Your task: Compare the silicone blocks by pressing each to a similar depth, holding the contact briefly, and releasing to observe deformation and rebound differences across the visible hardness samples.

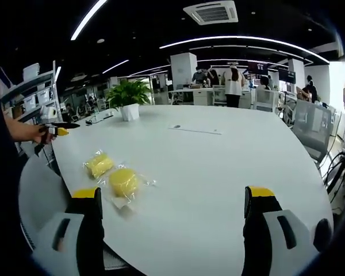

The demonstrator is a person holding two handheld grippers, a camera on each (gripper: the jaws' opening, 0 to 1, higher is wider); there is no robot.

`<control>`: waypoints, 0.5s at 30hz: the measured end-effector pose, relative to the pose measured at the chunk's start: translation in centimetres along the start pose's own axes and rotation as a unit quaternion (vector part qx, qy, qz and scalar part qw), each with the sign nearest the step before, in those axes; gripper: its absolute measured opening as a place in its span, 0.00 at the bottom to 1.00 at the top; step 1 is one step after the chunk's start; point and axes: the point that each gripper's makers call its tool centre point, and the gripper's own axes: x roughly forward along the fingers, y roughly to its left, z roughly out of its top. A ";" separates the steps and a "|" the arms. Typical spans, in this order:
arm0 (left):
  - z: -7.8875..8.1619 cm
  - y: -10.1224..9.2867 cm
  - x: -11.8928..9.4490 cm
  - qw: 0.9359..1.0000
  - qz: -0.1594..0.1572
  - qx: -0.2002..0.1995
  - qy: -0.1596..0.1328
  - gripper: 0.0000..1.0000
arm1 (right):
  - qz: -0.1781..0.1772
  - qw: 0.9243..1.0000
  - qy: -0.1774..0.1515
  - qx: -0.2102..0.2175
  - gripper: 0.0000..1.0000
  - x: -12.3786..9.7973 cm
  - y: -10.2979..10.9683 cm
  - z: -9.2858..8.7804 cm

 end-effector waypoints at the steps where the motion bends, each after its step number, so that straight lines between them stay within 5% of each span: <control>1: -0.2 0.0 -0.1 1.000 0.000 0.002 0.001 1.00 | 0.000 1.000 0.001 0.000 0.96 0.0 0.0 -0.1; 15: -0.7 0.2 -1.9 1.000 0.011 -0.013 0.000 1.00 | 0.007 1.000 -0.004 0.007 0.96 0.7 0.5 0.0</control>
